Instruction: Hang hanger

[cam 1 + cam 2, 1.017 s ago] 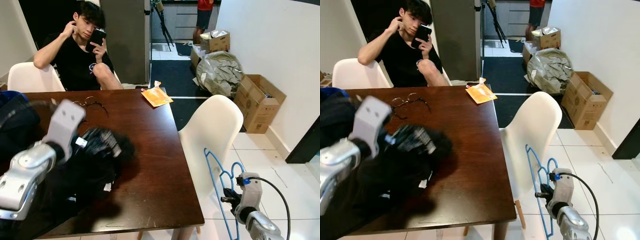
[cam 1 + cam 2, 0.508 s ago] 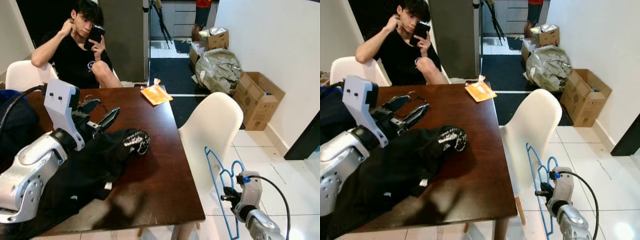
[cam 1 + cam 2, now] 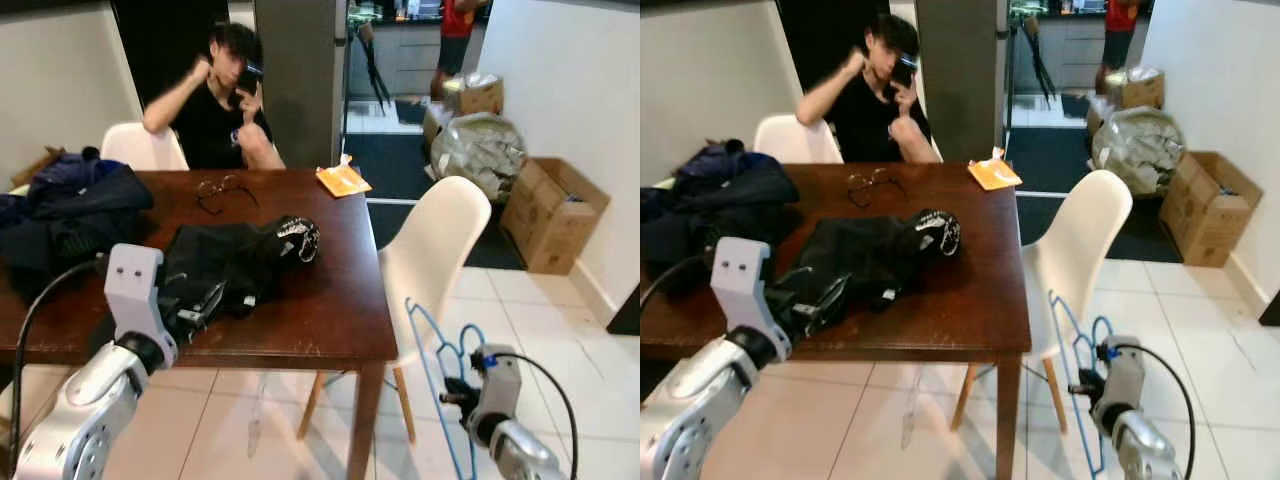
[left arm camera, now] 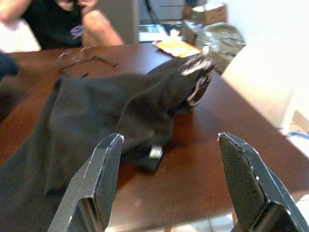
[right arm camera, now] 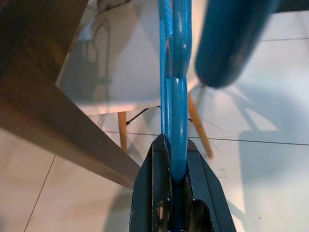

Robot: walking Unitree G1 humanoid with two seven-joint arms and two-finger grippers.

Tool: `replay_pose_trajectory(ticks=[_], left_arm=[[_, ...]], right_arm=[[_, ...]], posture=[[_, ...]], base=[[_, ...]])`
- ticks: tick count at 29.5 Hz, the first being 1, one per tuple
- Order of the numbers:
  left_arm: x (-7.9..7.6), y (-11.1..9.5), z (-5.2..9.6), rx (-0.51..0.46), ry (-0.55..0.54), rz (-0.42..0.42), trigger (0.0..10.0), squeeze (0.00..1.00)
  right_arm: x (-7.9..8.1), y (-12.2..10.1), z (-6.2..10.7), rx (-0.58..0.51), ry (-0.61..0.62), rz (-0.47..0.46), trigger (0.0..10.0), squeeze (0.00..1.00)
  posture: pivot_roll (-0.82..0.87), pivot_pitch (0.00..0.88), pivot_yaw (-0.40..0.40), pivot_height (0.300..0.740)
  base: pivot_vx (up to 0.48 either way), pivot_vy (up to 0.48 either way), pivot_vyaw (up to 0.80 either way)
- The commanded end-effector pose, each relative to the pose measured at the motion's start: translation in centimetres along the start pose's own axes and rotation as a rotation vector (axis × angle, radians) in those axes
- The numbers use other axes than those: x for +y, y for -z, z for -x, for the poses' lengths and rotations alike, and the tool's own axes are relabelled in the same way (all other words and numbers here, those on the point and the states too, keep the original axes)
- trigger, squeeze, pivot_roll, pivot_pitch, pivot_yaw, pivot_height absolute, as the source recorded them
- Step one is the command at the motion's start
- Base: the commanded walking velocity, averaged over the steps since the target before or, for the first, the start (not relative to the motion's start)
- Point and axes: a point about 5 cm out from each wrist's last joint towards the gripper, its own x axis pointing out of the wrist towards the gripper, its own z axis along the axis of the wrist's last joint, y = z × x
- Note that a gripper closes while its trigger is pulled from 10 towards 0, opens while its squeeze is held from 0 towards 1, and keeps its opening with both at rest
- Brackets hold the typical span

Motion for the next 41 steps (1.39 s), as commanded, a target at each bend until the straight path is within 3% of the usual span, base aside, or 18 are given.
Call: replay_pose_trajectory(ticks=[1, 2, 3, 4, 7, 10, 12, 16, 17, 25, 36, 39, 40, 41], left_arm=[[1.7, 2.6, 0.9, 0.080, -0.119, 0.006, 10.0, 0.00], [1.7, 2.6, 0.9, 0.080, -0.119, 0.006, 10.0, 0.00], [2.5, 4.7, 1.9, 0.136, -0.184, 0.021, 10.0, 0.00], [2.5, 4.7, 1.9, 0.136, -0.184, 0.021, 10.0, 0.00], [2.8, 9.8, 4.4, 0.290, -0.265, 0.003, 10.0, 0.00], [2.5, 10.9, 4.8, 0.324, -0.272, 0.010, 10.0, 0.00], [2.6, 12.4, 5.4, 0.363, -0.321, 0.084, 10.0, 0.00], [3.0, 13.7, 5.5, 0.398, -0.350, 0.125, 10.0, 0.00], [3.2, 14.5, 5.7, 0.409, -0.380, 0.173, 10.0, 0.00], [3.5, 15.4, 5.5, 0.391, -0.376, 0.210, 10.0, 0.00], [3.8, 15.8, 5.3, 0.367, -0.372, 0.200, 10.0, 0.00], [3.8, 15.8, 5.3, 0.358, -0.368, 0.189, 10.0, 0.00], [3.7, 15.2, 4.9, 0.333, -0.329, 0.172, 10.0, 0.00], [3.7, 15.2, 4.9, 0.333, -0.329, 0.172, 10.0, 0.00]], right_arm=[[0.1, 0.0, 0.0, 0.002, 0.003, 0.000, 10.0, 0.00], [0.1, 0.0, 0.0, 0.002, 0.003, 0.000, 10.0, 0.00], [0.1, 0.0, -0.1, -0.001, 0.003, 0.001, 10.0, 0.00], [0.1, 0.0, -0.1, -0.001, 0.003, 0.001, 10.0, 0.00], [0.0, -0.1, -0.1, -0.004, 0.004, 0.004, 10.0, 0.00], [0.0, -0.1, -0.1, -0.003, 0.005, 0.004, 10.0, 0.00], [0.0, -0.1, -0.1, 0.000, 0.008, 0.003, 10.0, 0.00], [0.0, -0.1, -0.1, 0.003, 0.010, 0.002, 10.0, 0.00], [0.1, -0.1, -0.2, 0.003, 0.012, 0.000, 10.0, 0.00], [0.1, -0.1, -0.2, -0.010, 0.046, -0.012, 10.0, 0.00], [-0.2, -0.3, -0.2, -0.025, 0.086, -0.020, 10.0, 0.00], [-0.7, -0.5, -0.2, -0.028, 0.129, -0.030, 10.0, 0.00], [-1.9, -1.3, -0.1, -0.039, 0.242, 0.020, 10.0, 0.00], [-1.9, -1.3, -0.1, -0.039, 0.242, 0.020, 10.0, 0.00]], posture=[[0.07, 0.000, -0.015, 0.740], [0.07, 0.000, -0.015, 0.740], [0.07, 0.000, -0.017, 0.740], [0.07, 0.000, -0.017, 0.740], [0.07, 0.000, -0.022, 0.740], [0.07, 0.000, -0.025, 0.740], [0.07, 0.000, -0.029, 0.740], [0.08, 0.000, -0.029, 0.740], [0.08, 0.000, -0.023, 0.740], [0.10, 0.000, -0.035, 0.740], [0.09, 0.000, -0.036, 0.740], [0.09, 0.000, -0.037, 0.740], [0.08, 0.000, -0.041, 0.740], [0.08, 0.000, -0.041, 0.740]], base=[[0.000, 0.000, 0.00], [0.000, 0.000, 0.00], [0.000, 0.000, 0.00], [0.000, 0.000, 0.00], [0.000, 0.000, 0.00], [0.000, 0.000, 0.00], [0.000, 0.000, 0.00], [0.000, 0.000, 0.00], [0.000, 0.000, 0.00], [0.000, 0.000, 0.00], [0.000, 0.000, 0.00], [0.000, 0.000, 0.00], [0.000, 0.000, 0.00], [0.000, 0.000, 0.00]])
